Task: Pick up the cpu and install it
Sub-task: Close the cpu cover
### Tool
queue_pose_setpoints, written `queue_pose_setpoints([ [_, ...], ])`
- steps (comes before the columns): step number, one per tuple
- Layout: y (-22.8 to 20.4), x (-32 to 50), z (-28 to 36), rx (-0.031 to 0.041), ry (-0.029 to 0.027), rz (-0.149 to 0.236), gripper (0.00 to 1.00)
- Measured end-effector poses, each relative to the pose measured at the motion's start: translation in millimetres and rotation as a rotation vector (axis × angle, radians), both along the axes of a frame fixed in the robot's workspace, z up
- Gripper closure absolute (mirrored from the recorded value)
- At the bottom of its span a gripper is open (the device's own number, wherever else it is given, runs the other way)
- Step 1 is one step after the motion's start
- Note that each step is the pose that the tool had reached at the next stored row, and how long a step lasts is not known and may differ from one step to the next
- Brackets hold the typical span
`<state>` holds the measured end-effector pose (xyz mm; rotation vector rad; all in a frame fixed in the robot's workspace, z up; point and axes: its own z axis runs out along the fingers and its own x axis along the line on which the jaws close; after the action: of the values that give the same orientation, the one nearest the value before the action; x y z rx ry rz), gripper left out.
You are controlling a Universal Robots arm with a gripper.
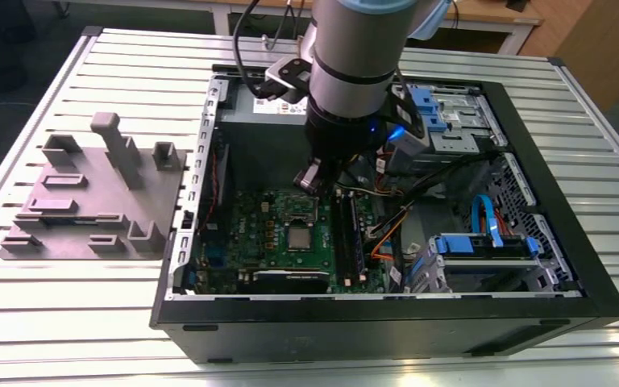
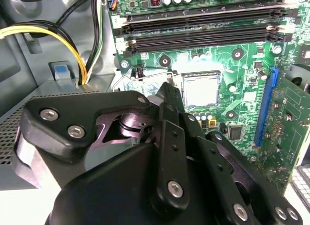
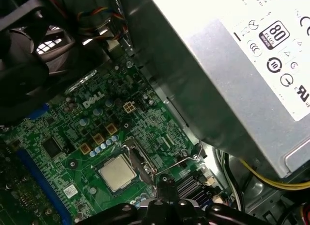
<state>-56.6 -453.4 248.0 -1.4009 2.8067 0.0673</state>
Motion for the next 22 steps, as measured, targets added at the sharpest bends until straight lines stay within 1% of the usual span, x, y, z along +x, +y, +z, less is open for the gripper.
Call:
queue_pose_setpoints([
  [20,-8.7,-0.3,-0.3,-0.0012,0.0001,0.0,0.9],
  [22,-9.7,-1.8,-0.5,-0.0011,0.0,0.0,0.9],
])
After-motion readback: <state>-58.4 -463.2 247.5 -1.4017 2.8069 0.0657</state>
